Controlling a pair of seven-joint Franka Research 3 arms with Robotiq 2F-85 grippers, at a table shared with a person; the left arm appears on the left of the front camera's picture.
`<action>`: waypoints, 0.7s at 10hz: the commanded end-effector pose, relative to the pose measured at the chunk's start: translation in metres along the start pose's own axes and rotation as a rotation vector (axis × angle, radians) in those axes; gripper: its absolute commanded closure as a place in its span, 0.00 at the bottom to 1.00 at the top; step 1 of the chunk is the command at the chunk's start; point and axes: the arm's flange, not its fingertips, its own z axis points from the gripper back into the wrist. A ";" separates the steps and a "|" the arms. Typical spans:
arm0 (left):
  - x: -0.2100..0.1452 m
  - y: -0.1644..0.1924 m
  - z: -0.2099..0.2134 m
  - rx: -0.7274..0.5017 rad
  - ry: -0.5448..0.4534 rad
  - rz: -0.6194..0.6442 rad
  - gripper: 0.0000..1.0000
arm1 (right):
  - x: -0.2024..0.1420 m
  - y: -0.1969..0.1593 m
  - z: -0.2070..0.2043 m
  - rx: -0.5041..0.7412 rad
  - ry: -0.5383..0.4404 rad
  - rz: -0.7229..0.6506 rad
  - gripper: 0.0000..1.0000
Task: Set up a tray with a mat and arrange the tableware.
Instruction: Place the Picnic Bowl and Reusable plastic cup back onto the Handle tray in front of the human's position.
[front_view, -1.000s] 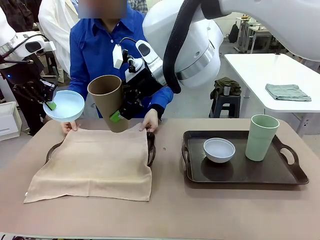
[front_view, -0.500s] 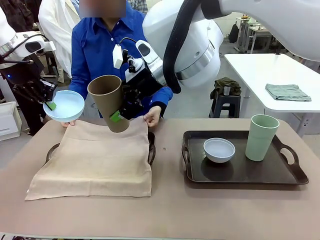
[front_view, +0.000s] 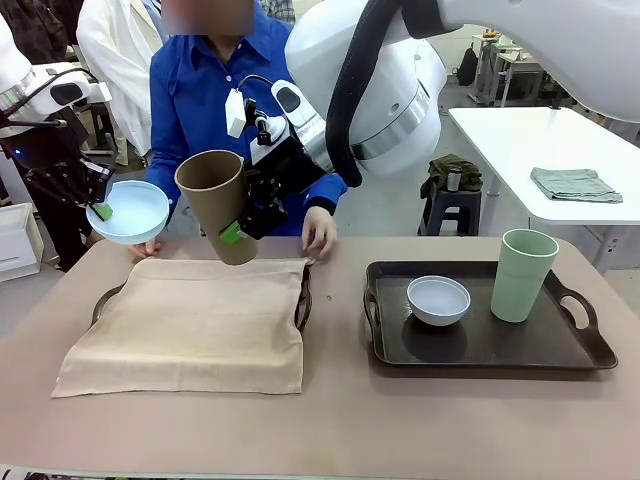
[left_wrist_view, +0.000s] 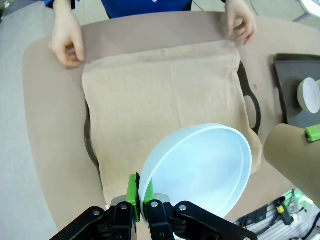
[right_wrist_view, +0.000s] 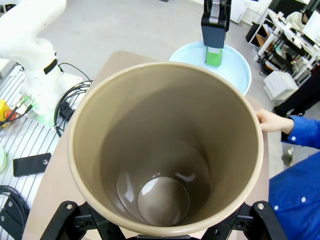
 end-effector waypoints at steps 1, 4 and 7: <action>0.002 0.001 0.000 -0.013 -0.011 -0.008 1.00 | 0.001 -0.002 0.000 0.004 -0.009 0.008 1.00; 0.000 0.000 0.000 0.000 0.000 0.000 0.96 | 0.000 0.000 0.000 0.000 0.000 0.000 0.16; 0.011 0.018 -0.051 -0.103 0.068 0.035 0.96 | -0.058 -0.013 -0.017 -0.007 -0.139 0.108 0.16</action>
